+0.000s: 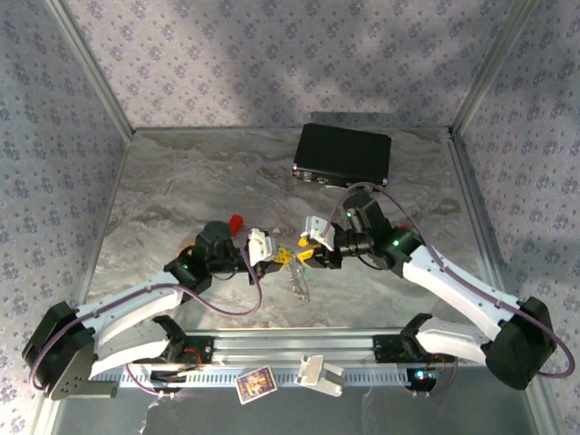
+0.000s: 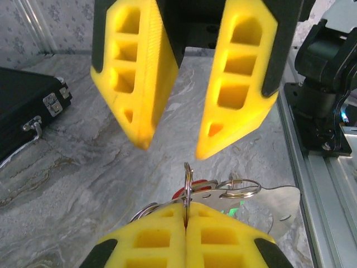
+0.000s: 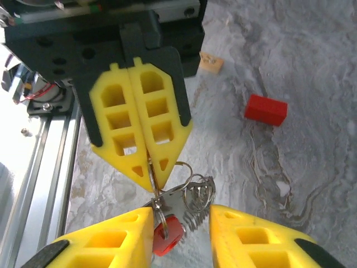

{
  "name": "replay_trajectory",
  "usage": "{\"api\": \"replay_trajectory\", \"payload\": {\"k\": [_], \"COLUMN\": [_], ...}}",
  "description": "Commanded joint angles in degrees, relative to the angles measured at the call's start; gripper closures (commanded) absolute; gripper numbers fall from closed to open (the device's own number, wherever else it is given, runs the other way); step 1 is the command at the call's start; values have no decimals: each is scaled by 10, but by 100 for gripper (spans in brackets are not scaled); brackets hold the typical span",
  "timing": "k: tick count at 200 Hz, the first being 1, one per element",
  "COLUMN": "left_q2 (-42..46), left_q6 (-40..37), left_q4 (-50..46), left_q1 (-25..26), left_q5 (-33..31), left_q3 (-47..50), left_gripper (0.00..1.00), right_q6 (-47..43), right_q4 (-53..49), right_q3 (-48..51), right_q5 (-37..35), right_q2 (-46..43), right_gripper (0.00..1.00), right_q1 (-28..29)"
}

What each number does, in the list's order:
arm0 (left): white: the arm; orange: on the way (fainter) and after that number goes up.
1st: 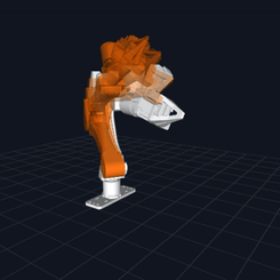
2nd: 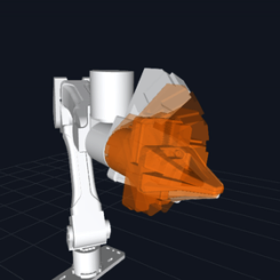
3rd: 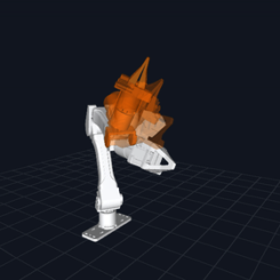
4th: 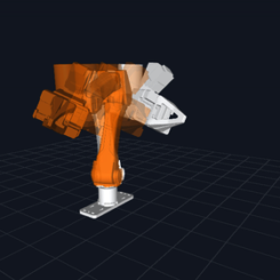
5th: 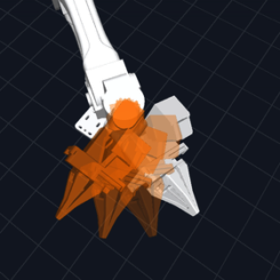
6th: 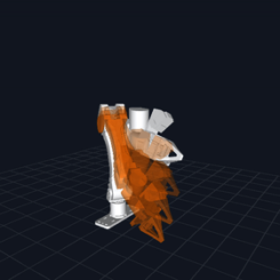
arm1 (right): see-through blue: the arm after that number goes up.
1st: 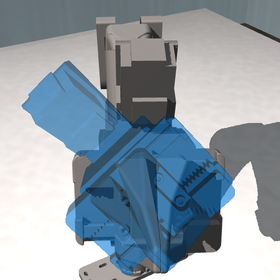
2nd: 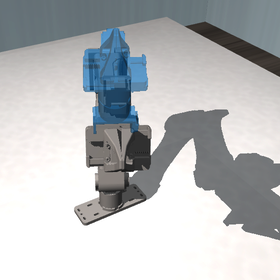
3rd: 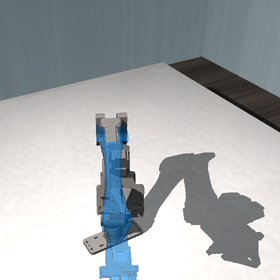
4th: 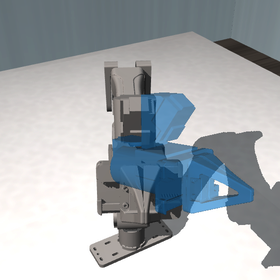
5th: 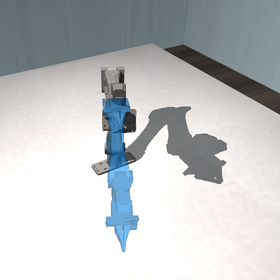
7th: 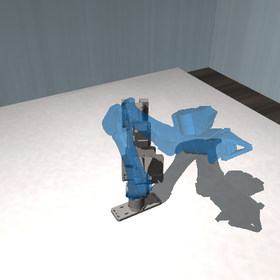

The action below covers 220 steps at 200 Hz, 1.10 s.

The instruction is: Put the keys on the keyring

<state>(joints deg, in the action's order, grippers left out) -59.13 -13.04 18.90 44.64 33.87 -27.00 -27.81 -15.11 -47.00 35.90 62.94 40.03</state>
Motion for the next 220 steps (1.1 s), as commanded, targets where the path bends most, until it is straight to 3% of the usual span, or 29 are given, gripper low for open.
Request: {"api": "replay_trajectory", "payload": {"k": [1, 21, 62, 112, 138, 144, 179, 220], "left_q2": [-16, -35, -43, -38, -36, -37, -22, -3], "left_q6": [52, 77, 80, 81, 84, 83, 72, 21], "left_q4": [153, 212, 236, 241, 243, 241, 176, 43], "left_q1": [2, 4, 7, 7, 8, 8, 8, 7], "left_q5": [22, 22, 28, 35, 36, 34, 9, -6], "left_q3": [30, 43, 50, 54, 53, 52, 36, 2], "left_gripper": [100, 100, 100, 100, 100, 100, 82, 80], "right_q6": [42, 38, 32, 29, 28, 28, -2, -48], "right_q4": [65, 55, 52, 40, 38, 36, -13, -94], "right_q3": [24, 23, 25, 15, 10, 8, -18, -62], "right_q5": [56, 57, 44, 46, 55, 57, 38, -13], "right_q2": [-11, -6, 4, 7, 7, 7, 10, 28], "right_gripper": [66, 66, 69, 83, 100, 100, 100, 100], "right_q1": [-3, -7, -7, -6, -5, -5, 5, 24]}}
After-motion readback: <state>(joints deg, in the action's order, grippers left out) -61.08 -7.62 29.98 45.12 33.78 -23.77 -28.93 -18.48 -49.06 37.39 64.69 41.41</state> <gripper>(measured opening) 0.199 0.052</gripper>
